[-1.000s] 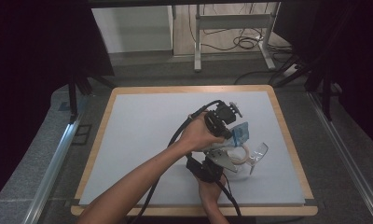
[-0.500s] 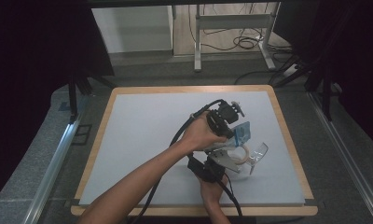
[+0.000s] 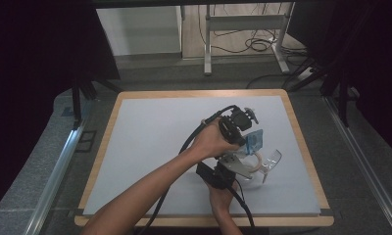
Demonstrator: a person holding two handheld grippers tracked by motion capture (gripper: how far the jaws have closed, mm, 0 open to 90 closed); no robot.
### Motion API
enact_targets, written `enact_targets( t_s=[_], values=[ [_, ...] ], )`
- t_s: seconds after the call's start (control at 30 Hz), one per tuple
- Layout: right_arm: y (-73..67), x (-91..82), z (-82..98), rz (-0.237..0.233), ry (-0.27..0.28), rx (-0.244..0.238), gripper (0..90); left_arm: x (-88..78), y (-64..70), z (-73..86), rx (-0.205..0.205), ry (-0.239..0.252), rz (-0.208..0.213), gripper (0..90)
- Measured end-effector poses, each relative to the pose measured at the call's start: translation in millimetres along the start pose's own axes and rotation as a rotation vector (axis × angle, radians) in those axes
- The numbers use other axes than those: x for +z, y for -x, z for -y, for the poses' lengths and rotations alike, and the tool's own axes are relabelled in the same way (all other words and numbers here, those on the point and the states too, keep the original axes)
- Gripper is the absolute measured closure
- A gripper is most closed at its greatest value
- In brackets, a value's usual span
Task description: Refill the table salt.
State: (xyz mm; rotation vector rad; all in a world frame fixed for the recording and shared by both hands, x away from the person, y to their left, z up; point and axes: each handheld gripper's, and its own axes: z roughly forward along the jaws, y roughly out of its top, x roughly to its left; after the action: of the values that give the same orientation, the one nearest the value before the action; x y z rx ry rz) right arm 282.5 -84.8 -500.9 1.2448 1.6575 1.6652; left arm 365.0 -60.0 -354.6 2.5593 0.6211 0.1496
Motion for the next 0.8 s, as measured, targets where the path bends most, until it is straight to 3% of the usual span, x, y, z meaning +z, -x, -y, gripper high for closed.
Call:
enact_targets(
  t_s=[0.8],
  values=[
    [-0.7, 2.1, -4.9, -0.008, 0.005, -0.007, 36.3, -1.3, 0.4, -0.9, 0.008, -0.001, -0.011, 90.0]
  ],
)
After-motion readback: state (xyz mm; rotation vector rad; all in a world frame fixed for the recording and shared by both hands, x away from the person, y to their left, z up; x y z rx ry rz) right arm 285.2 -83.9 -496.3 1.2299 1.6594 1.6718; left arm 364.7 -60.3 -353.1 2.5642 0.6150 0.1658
